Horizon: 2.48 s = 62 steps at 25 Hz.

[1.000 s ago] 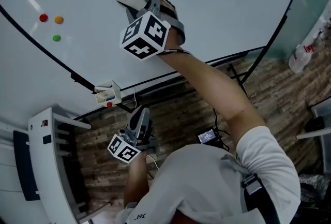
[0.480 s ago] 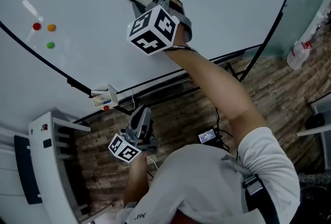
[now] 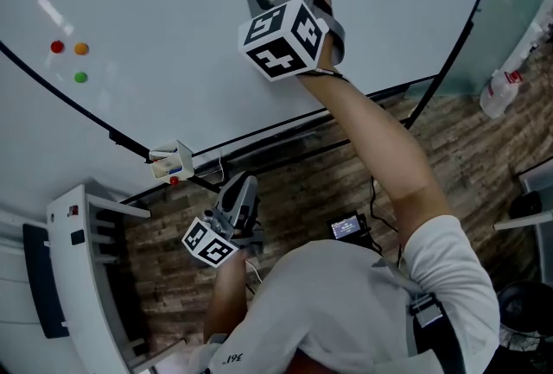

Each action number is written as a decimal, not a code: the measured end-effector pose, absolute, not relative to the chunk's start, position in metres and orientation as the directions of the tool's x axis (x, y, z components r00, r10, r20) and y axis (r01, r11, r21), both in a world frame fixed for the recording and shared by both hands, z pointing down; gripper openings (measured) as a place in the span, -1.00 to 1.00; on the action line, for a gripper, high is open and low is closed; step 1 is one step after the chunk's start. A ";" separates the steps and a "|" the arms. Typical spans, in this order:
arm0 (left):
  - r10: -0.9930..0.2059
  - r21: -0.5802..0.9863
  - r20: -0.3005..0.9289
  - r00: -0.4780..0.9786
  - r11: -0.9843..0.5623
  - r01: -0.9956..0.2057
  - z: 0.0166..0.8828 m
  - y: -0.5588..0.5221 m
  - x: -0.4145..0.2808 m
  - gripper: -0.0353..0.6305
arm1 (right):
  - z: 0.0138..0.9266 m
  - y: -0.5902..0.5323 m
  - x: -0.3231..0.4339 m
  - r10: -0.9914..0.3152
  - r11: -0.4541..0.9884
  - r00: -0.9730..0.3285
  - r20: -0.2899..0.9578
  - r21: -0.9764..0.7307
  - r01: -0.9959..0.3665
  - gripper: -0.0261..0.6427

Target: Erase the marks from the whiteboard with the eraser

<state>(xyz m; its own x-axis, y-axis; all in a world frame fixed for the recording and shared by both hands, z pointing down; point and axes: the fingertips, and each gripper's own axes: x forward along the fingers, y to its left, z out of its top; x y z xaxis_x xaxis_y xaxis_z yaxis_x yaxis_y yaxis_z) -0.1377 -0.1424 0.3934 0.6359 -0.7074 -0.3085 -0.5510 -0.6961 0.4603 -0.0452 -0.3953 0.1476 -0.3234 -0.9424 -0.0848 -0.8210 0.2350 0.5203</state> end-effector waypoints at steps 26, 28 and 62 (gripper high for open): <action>-0.688 0.457 -0.289 0.666 -0.710 -0.536 0.393 -0.154 -0.112 -0.87 | 0.153 -0.421 0.064 -0.977 0.105 -0.182 -0.110 0.498 -0.861 -0.18; -0.687 0.456 -0.288 0.667 -0.711 -0.535 0.392 -0.154 -0.110 -0.87 | 0.154 -0.422 0.074 -0.979 0.098 -0.174 -0.110 0.494 -0.864 -0.18; -0.694 0.455 -0.275 0.665 -0.703 -0.546 0.389 -0.183 -0.031 -0.87 | 0.174 -0.411 0.232 -0.980 0.074 -0.145 -0.134 0.433 -0.899 -0.18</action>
